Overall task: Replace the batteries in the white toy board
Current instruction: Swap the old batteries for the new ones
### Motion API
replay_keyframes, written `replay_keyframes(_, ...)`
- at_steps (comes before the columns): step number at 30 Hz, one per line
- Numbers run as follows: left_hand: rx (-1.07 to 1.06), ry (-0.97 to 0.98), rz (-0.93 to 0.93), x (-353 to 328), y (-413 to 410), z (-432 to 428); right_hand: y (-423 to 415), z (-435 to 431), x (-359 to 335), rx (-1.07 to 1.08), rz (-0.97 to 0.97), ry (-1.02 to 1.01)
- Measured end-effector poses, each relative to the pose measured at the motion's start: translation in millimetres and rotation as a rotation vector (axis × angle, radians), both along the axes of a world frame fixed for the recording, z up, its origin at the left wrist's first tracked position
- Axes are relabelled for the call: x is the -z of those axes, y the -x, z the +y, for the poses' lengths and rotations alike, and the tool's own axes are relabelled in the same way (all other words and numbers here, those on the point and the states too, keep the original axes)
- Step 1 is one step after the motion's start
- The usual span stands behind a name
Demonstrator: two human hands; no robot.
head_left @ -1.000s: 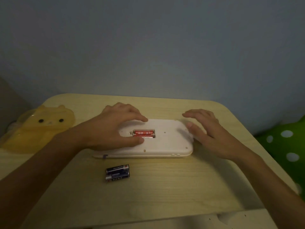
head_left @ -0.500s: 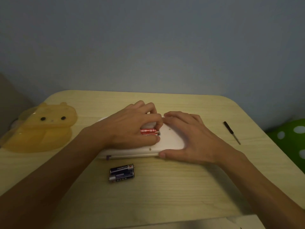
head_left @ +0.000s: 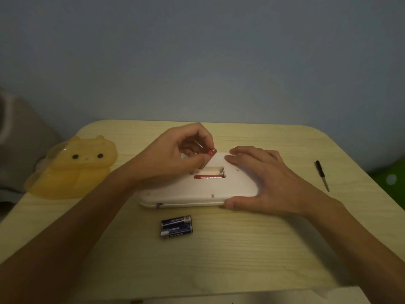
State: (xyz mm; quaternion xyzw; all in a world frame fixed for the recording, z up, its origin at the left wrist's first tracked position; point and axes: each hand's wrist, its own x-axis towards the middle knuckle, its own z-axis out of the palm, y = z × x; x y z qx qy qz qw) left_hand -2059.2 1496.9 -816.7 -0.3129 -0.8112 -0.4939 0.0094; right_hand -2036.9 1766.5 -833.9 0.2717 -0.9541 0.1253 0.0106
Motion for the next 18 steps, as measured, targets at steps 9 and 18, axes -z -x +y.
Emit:
replay_keyframes(9, -0.204, -0.129, -0.099, -17.4, -18.0, -86.6, 6.1, 2.9, -2.9, -0.005, -0.006, -0.061)
replay_keyframes(18, -0.365, 0.509, 0.057, -27.9, -29.4, -161.9, 14.4, 7.2, 11.1, 0.002, 0.067, 0.048)
